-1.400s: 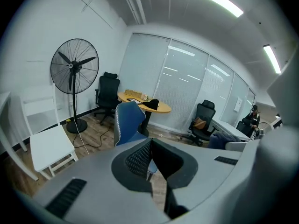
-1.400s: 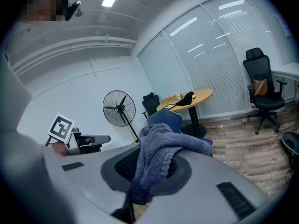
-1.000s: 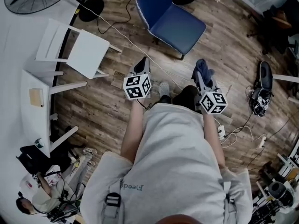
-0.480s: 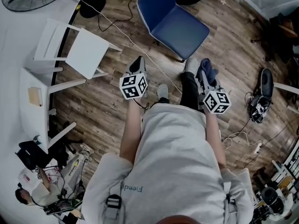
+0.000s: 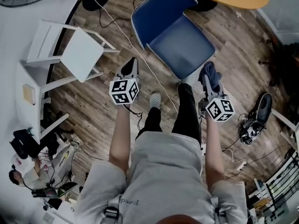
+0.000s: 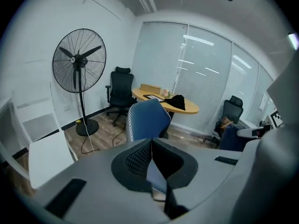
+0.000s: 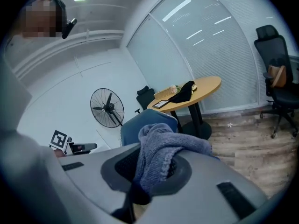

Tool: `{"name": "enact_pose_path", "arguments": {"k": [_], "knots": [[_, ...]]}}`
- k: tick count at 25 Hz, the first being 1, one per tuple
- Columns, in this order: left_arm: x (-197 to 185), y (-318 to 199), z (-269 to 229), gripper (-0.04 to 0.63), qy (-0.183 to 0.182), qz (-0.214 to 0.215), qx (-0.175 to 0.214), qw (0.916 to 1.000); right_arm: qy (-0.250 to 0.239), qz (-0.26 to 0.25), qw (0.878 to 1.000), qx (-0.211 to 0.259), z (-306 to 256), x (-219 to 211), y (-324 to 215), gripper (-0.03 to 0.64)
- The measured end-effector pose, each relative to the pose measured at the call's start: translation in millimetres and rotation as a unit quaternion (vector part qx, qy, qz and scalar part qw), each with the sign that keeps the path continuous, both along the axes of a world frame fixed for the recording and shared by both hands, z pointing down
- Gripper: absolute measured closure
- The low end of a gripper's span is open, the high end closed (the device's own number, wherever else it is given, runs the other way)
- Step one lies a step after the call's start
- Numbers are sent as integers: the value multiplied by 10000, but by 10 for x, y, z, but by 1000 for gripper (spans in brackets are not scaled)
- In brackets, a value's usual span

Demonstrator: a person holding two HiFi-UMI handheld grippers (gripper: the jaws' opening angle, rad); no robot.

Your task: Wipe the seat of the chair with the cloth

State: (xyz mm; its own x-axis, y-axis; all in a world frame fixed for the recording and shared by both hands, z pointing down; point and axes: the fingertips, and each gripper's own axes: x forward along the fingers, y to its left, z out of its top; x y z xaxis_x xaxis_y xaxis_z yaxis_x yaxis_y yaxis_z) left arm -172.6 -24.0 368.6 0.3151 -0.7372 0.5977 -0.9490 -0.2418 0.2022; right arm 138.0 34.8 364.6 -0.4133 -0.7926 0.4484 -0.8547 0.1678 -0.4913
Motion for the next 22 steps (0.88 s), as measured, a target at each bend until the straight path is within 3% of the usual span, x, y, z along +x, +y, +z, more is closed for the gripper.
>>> {"name": "enact_pose_path", "arguments": {"k": [6,12,14,18,22], "knots": [[-31,-729,204,566,-354,-119,222,9991,279,-289,9992,80,310,232,-790,571],[-226,-1106,470,555,-580,-410,194,9973,554,-875,9944,-207,907,266,-1038,571],[-216,-1170,584,460,-690,-417,110,9967,611,-1048,9919,-366,1153,328,-1099,571],[-194,-1354,814,414,-885,-515,-33,9947,697,-1158,9894,-534,1538,519,-1356,571],[-264,-1530,1006,351,-1022,-616,-52,9928,741,-1108,9903,-399,1698,659,-1817,571]]}}
